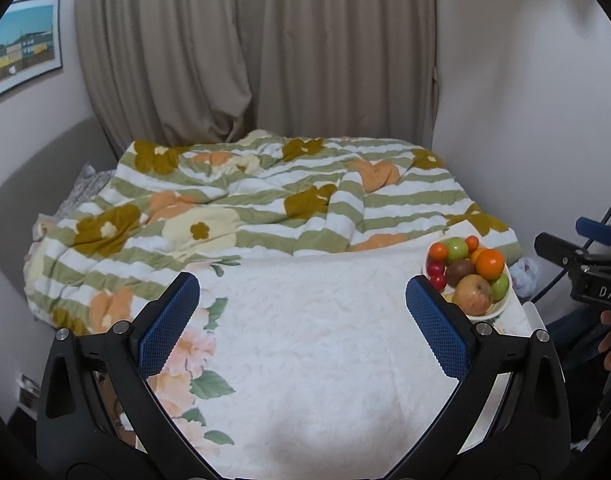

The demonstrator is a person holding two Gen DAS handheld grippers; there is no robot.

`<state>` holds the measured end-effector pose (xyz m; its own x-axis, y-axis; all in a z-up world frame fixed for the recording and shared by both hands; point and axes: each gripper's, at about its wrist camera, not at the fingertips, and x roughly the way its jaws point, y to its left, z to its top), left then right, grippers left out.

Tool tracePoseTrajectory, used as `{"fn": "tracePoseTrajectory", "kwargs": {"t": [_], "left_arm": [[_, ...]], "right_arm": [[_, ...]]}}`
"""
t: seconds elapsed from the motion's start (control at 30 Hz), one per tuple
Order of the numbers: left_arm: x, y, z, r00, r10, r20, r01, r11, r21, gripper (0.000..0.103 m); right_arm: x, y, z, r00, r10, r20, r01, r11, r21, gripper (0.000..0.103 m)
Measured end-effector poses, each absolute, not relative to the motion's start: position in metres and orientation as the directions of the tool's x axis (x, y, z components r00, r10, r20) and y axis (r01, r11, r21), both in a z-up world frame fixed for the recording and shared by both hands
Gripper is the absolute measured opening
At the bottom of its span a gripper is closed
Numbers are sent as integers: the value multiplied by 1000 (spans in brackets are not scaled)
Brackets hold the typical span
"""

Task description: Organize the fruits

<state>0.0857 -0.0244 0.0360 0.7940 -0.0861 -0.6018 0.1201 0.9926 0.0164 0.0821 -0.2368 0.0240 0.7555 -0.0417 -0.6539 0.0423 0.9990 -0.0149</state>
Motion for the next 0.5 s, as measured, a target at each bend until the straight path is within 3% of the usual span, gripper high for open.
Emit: {"fn": "tracePoseTrajectory", "kwargs": {"t": [0.5], "left_arm": [[80, -4, 35, 811, -70, -581, 104, 994, 24, 103]], "right_arm": [[74, -216, 19, 766, -51, -641, 49, 999, -21, 94]]}}
